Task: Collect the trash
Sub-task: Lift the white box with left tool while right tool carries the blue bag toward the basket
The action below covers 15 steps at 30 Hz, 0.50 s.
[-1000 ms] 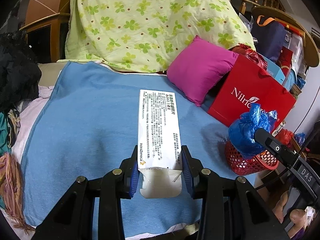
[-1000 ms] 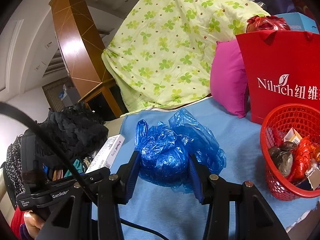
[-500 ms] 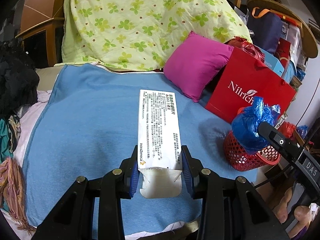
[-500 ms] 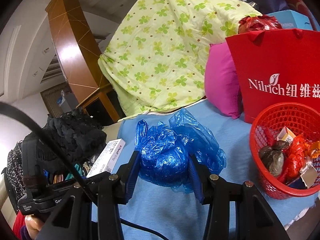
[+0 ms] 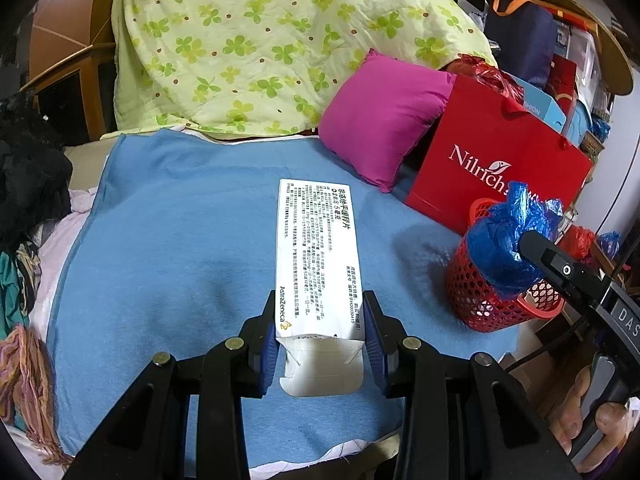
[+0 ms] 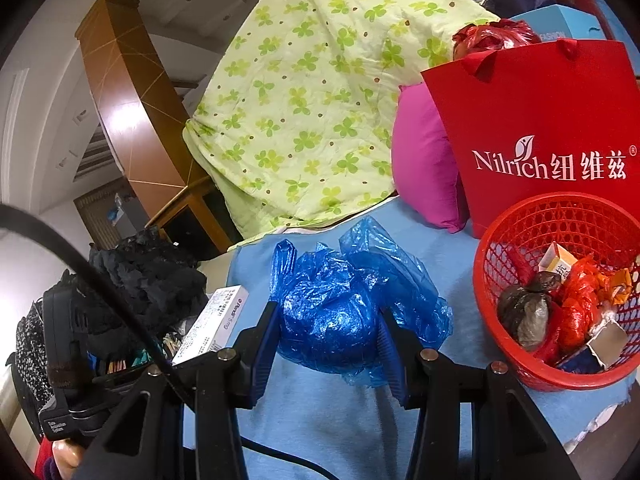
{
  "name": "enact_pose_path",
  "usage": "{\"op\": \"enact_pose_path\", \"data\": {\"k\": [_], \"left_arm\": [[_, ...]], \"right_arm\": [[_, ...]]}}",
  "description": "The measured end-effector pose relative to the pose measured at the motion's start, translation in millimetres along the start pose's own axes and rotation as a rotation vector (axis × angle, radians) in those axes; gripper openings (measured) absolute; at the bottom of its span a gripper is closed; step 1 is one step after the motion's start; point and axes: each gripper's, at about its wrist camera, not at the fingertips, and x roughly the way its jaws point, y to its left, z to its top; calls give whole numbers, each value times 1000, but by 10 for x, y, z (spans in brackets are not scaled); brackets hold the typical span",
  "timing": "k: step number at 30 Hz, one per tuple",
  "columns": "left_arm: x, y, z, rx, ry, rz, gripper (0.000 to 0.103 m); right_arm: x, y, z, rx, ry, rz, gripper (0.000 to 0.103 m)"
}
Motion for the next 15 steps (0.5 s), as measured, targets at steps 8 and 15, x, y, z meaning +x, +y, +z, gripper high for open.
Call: {"op": "enact_pose_path", "data": {"k": [8, 15], "left_arm": [[-2, -218, 46, 51, -4, 2, 40], [13, -404, 82, 93, -3, -5, 40]], "right_arm": [[-131, -99, 24, 21, -29, -6, 50], [-243, -240, 78, 49, -54, -19, 51]]}}
